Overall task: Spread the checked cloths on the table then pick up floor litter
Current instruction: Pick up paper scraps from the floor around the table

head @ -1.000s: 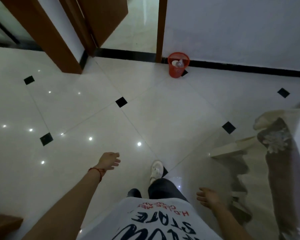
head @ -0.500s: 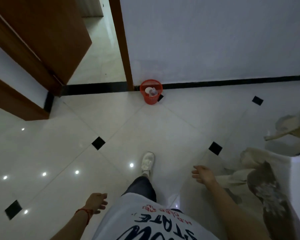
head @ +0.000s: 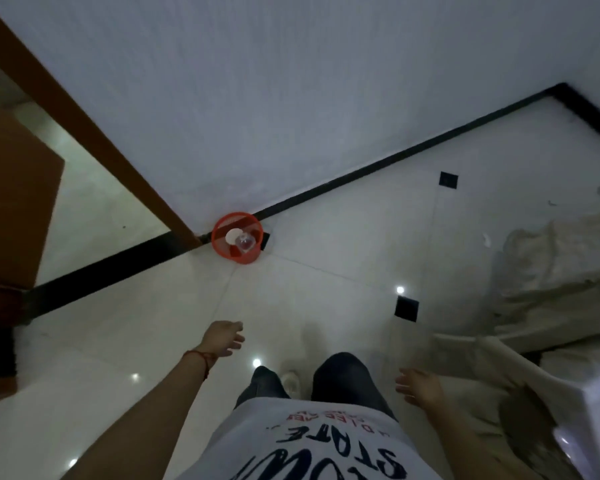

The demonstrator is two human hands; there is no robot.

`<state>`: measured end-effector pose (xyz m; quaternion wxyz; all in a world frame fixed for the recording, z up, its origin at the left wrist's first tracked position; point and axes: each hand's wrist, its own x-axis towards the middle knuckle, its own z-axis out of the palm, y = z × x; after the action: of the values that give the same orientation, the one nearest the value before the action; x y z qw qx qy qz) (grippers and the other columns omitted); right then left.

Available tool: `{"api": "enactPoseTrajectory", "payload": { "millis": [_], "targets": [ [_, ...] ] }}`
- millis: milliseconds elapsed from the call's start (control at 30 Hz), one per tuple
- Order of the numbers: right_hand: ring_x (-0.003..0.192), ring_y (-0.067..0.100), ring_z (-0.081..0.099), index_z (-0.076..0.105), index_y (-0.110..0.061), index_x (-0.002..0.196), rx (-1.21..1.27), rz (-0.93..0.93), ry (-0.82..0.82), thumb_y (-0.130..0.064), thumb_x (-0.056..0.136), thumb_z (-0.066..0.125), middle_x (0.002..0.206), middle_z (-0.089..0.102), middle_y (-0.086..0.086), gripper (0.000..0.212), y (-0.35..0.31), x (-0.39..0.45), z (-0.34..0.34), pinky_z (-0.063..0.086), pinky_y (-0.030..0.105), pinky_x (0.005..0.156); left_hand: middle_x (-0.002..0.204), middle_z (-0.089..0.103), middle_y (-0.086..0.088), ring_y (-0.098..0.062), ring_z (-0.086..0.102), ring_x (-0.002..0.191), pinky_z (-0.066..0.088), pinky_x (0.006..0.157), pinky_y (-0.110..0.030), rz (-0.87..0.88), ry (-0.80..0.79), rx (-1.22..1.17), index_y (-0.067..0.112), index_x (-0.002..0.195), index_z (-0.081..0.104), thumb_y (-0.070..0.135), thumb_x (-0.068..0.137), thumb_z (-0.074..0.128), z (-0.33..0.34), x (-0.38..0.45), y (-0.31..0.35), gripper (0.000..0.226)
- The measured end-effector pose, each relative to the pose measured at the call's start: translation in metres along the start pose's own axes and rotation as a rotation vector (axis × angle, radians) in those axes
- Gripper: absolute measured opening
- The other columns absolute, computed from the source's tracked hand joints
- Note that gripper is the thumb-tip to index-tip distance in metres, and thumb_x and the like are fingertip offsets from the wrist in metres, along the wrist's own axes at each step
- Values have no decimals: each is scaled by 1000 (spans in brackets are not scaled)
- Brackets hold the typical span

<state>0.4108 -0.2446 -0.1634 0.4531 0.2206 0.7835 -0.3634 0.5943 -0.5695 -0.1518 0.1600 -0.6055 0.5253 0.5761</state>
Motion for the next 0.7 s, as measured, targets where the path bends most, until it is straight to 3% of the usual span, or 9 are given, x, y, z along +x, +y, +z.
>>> {"api": "enactPoseTrajectory", "payload": {
  "millis": [100,200,267,433,533,633,700],
  "targets": [
    [82,30,53,51,13,119,87,41,29,-9,95,44,108,58,28,33,-21,24,-14,41,35,63,78,59,-7,-18,54,68,41,63,-24,60,-45,56,5,97,56,21,92,51,17,28,82,17],
    [92,35,53,49,13,121,174,80,35,-8,96,42,122,55,33,34,-57,50,-28,45,48,86,76,59,-6,-18,54,67,40,63,-24,104,-59,113,4,96,56,20,92,51,42,55,148,17],
    [106,43,55,48,13,123,206,89,70,-7,96,41,125,53,33,34,-86,68,-38,39,50,100,75,58,-7,-18,53,66,39,61,-24,97,-60,155,5,95,55,20,92,51,59,68,183,16],
    [114,44,52,46,15,123,302,49,77,-10,97,40,129,50,34,36,-174,109,-72,36,50,104,80,60,-10,-20,53,66,39,60,-26,54,-88,287,3,96,57,20,91,51,102,94,249,19],
    [93,36,56,47,13,123,350,2,100,-11,96,41,127,52,32,36,-224,129,-98,45,49,87,79,59,-8,-19,53,68,40,61,-26,27,-123,348,4,98,56,20,92,50,125,107,291,19],
    [105,39,57,51,9,120,385,-27,113,-13,96,43,125,55,29,34,-260,153,-124,47,39,79,82,59,-8,-20,54,72,42,64,-26,37,-148,388,2,102,56,20,93,49,146,120,334,21],
    [97,37,59,53,9,117,415,-33,137,-13,95,44,123,56,30,32,-281,168,-142,47,38,73,82,59,-9,-22,54,73,42,66,-27,55,-160,416,1,104,57,20,93,49,161,134,367,23]
  ]
}}
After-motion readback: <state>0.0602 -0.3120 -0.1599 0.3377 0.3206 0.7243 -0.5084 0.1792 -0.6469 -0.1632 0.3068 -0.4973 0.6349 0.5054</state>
